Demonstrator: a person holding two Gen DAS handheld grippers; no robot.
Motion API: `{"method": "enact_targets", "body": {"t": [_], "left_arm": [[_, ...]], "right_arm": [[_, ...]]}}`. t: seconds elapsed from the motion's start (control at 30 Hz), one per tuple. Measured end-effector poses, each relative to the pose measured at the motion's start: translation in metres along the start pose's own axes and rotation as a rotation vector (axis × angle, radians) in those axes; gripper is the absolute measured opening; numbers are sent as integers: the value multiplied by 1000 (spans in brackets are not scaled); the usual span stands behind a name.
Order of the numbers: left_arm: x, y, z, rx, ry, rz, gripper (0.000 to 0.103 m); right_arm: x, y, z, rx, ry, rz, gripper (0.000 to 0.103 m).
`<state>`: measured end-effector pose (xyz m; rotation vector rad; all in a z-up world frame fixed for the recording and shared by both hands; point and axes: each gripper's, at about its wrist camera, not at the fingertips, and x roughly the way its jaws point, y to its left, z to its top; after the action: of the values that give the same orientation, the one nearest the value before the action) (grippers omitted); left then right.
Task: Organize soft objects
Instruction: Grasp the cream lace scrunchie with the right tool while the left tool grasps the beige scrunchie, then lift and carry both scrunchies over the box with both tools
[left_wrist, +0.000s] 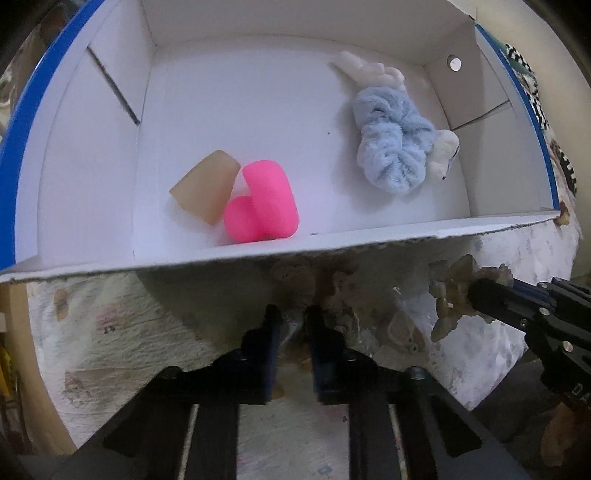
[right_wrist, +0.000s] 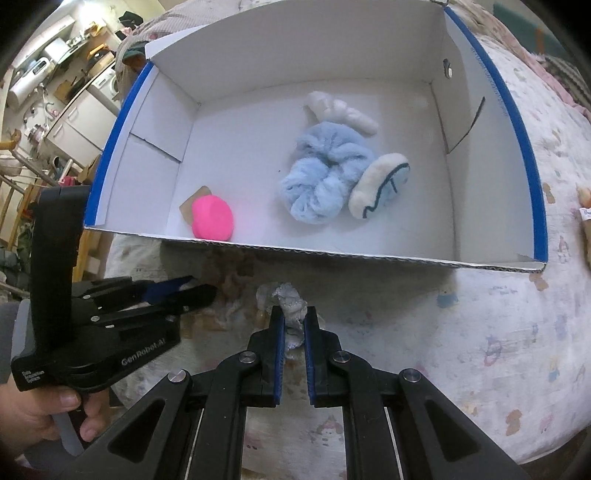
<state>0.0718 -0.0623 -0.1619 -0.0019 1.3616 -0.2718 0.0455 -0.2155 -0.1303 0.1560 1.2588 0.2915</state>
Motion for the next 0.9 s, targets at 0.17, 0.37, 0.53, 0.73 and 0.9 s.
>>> {"method": "enact_targets", "body": {"t": [0.17, 0.37, 0.53, 0.73, 0.9], "left_arm": [[-12, 2, -4, 19, -32, 1, 10], [-38, 9, -16, 19, -98, 18, 9], [-62, 13, -27, 13, -151, 40, 9], [-78, 26, -33, -1, -203, 58, 9], [-88, 33, -42, -21, -228, 100, 9]], "right_arm": [[1, 5, 2, -9, 8, 2, 12], [3, 11, 2, -21, 9, -3, 12], [6, 15, 0, -27, 14, -16, 12], [5, 22, -3, -34, 9, -16, 12], [1, 29, -7, -50, 6, -13, 12]]}}
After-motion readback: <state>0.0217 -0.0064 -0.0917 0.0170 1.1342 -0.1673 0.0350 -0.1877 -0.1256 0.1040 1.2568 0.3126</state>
